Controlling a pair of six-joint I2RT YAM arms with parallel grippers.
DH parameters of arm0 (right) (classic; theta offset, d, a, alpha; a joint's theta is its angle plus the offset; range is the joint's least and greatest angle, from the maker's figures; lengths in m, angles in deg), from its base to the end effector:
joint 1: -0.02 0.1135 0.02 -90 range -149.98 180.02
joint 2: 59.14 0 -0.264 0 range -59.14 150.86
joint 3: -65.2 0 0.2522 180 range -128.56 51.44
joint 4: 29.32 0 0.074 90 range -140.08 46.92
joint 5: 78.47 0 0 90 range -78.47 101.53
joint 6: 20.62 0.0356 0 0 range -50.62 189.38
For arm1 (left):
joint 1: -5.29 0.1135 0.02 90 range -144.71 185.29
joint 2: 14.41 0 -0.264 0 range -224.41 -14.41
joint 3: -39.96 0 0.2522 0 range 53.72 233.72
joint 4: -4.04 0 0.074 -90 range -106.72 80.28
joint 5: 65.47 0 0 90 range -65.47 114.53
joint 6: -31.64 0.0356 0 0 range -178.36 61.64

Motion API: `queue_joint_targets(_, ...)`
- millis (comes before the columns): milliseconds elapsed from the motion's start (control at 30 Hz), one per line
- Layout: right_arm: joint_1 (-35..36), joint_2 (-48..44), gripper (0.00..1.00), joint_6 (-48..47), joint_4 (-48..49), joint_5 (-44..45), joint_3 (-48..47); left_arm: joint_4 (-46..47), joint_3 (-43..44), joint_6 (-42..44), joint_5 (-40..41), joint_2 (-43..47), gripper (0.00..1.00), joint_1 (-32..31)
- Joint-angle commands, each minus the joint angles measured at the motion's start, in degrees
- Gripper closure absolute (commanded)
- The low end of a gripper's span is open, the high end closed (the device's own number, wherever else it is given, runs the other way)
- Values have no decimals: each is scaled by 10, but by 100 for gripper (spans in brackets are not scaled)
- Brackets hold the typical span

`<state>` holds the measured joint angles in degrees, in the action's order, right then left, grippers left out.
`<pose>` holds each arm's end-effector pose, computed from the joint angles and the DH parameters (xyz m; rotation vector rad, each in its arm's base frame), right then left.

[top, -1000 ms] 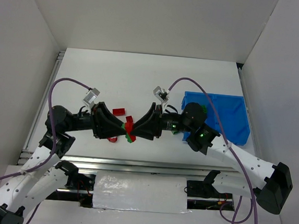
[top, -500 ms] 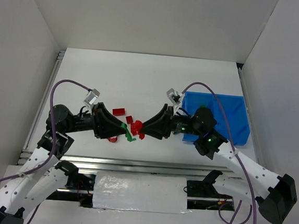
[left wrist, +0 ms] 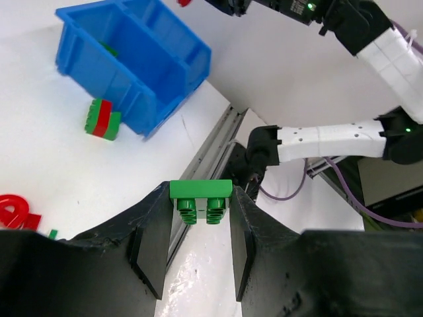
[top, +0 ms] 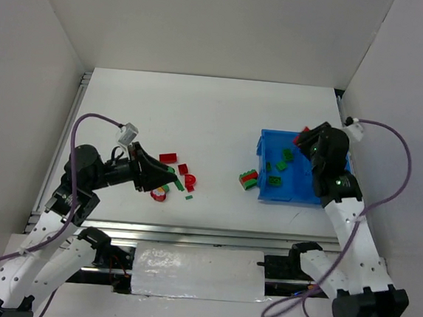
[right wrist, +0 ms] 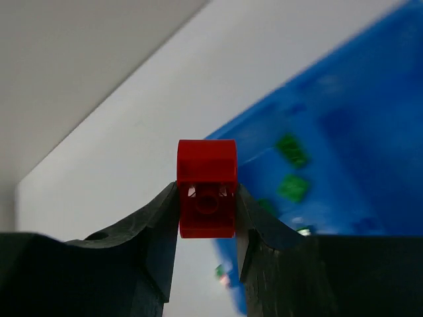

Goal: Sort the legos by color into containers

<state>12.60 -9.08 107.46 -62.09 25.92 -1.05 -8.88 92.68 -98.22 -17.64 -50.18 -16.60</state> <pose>0.1939 0.0342 0.3553 0.5812 1.7754 0.3811 0.1277 -0.0770 0.3484 0.3953 1.6479 -1.3804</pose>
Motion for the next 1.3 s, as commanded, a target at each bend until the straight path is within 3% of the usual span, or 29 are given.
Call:
queue_joint_targets(0, -97, 43, 100, 49, -125, 168, -29, -41, 33, 35, 35, -10, 100, -1)
queue_joint_targets(133, -182, 116, 100, 58, -96, 136, -46, -66, 51, 44, 67, -28, 100, -2)
queue_joint_targets(367, -222, 178, 92, 67, -70, 150, -47, -59, 88, 51, 109, -112, 100, -17)
queue_joint_targets(533, -252, 223, 88, 67, -55, 103, -47, -33, 139, 57, 133, -181, 100, -48)
queue_joint_targets(567, -252, 227, 76, 66, -52, 100, -46, -34, 151, 59, 140, -207, 100, -60)
queue_joint_targets(600, -253, 228, 57, 68, -55, 99, -47, -31, 174, 62, 141, -220, 100, -65)
queue_joint_targets(633, -253, 227, 23, 69, -57, 98, -48, -25, 186, 63, 144, -232, 100, -77)
queue_joint_targets(667, -253, 224, 19, 70, -60, 95, -50, -24, 199, 65, 152, -258, 100, -84)
queue_joint_targets(800, -253, 194, 12, 62, -73, 71, -64, -22, 303, 77, 167, -345, 100, -121)
queue_joint_targets(1033, -252, 31, 6, 31, -102, -14, -81, 17, 475, 97, 179, -568, 100, -195)
queue_joint_targets(1133, -251, -39, 0, 17, -118, -60, -81, 14, 565, 111, 196, -678, 90, -216)
queue_joint_targets(1267, -236, -109, 0, 25, -136, -66, -60, -46, 764, 115, 187, -829, 86, -228)
